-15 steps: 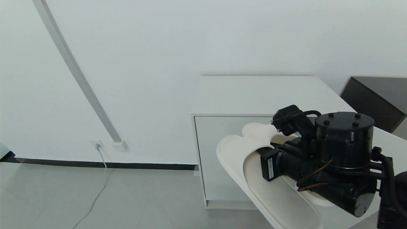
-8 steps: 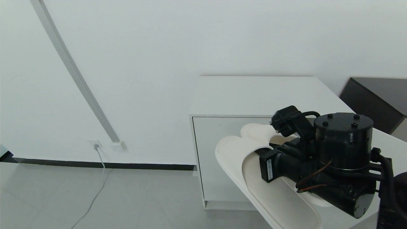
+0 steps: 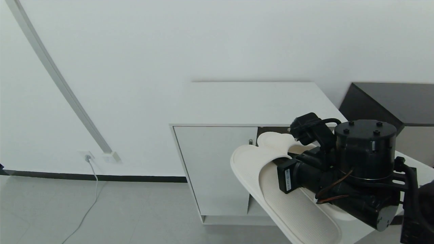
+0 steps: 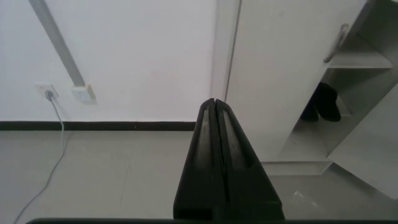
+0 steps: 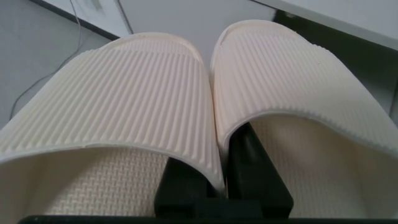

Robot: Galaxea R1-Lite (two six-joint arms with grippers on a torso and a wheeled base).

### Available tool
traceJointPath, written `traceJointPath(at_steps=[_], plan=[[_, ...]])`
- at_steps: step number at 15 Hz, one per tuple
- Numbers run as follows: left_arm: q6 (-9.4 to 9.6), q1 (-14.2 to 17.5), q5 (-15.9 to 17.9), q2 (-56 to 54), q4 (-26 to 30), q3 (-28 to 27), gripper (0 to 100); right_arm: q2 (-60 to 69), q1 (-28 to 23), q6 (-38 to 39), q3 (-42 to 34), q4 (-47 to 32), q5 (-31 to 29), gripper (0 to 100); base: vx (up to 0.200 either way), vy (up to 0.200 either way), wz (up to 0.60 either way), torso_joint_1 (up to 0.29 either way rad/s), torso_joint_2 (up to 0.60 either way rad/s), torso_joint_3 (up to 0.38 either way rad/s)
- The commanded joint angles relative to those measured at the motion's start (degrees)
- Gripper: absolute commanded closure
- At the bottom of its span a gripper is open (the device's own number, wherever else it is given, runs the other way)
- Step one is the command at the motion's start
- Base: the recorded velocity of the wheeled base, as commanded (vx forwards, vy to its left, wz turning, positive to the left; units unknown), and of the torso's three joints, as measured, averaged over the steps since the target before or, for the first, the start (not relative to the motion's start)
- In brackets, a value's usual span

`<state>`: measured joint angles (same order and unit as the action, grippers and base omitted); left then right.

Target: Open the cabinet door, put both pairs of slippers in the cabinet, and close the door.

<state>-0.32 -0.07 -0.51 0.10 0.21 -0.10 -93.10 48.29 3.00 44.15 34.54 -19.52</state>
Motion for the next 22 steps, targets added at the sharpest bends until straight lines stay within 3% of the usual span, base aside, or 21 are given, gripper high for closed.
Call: traceJointPath(at_steps=[1, 7, 22], plan=[[-0.03, 0.0, 0.0, 0.0, 0.0, 0.0, 100, -0.2, 0.1, 0.0, 0.0, 0.1, 0.0, 100, 0.000, -0.200, 0.00, 0.007, 0.01, 0.002], [-0.03, 0.0, 0.0, 0.0, 0.0, 0.0, 100, -0.2, 0.1, -0.1, 0.0, 0.1, 0.0, 100, 0.000, -0.200, 0.00, 0.002, 0.00, 0.000], [-0.03, 0.0, 0.1, 0.1, 0.0, 0.0, 100, -0.3, 0.1, -1.6, -2.1, 1.8, -0.1, 100, 0.000, 0.000, 0.00, 0.000, 0.00, 0.000]])
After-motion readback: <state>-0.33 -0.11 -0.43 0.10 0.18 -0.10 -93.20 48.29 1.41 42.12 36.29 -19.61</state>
